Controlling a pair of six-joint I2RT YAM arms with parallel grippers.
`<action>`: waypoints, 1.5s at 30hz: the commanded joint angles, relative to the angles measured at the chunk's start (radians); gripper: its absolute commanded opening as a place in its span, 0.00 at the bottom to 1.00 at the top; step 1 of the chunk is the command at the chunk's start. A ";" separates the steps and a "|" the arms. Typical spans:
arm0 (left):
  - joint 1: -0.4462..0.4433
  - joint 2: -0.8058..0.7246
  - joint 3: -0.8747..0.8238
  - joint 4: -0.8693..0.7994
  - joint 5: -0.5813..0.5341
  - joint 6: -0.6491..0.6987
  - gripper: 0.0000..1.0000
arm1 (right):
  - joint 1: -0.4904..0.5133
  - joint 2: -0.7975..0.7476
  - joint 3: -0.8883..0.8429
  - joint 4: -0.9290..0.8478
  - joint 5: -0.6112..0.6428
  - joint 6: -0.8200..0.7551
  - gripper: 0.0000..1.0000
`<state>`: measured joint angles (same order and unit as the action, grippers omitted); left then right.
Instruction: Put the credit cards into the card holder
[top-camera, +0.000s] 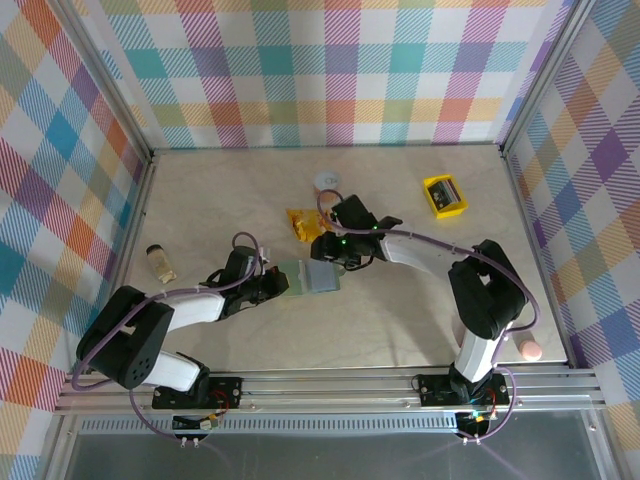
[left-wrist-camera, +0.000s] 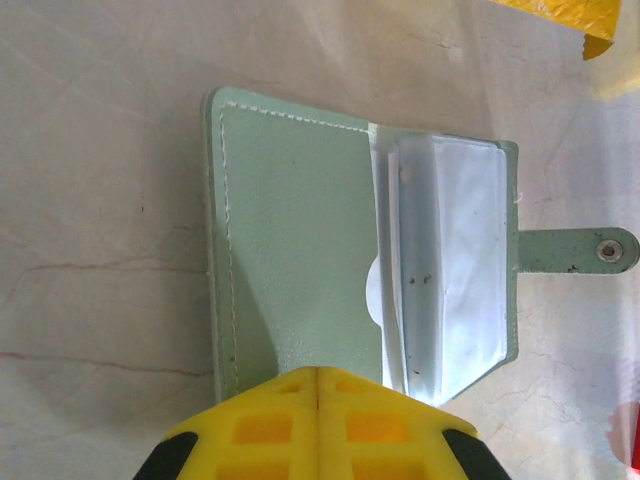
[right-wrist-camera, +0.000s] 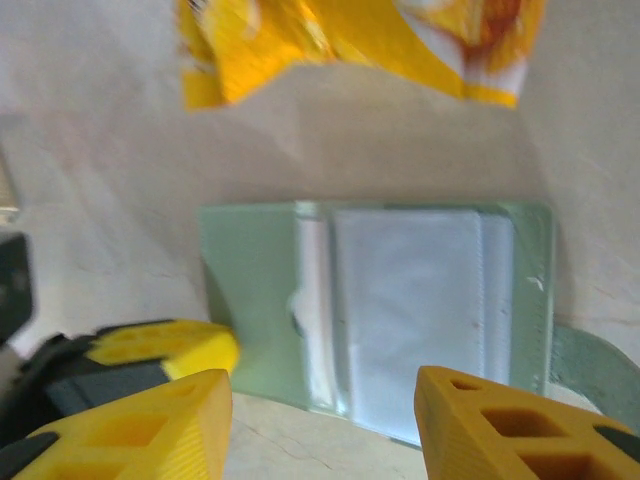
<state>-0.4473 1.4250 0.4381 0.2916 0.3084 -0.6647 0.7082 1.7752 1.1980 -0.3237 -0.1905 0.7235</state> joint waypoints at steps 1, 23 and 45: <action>0.014 0.015 0.025 0.002 0.005 0.042 0.00 | 0.005 0.049 -0.001 -0.044 -0.001 -0.033 0.52; 0.029 0.083 0.034 0.002 0.021 0.084 0.00 | 0.012 0.156 0.072 -0.083 -0.026 -0.105 0.50; 0.035 0.092 0.051 -0.003 0.029 0.097 0.00 | 0.051 0.217 0.110 -0.074 -0.045 -0.079 0.49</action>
<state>-0.4267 1.5078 0.4747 0.2951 0.3328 -0.5858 0.7464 1.9659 1.2903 -0.3866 -0.2096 0.6334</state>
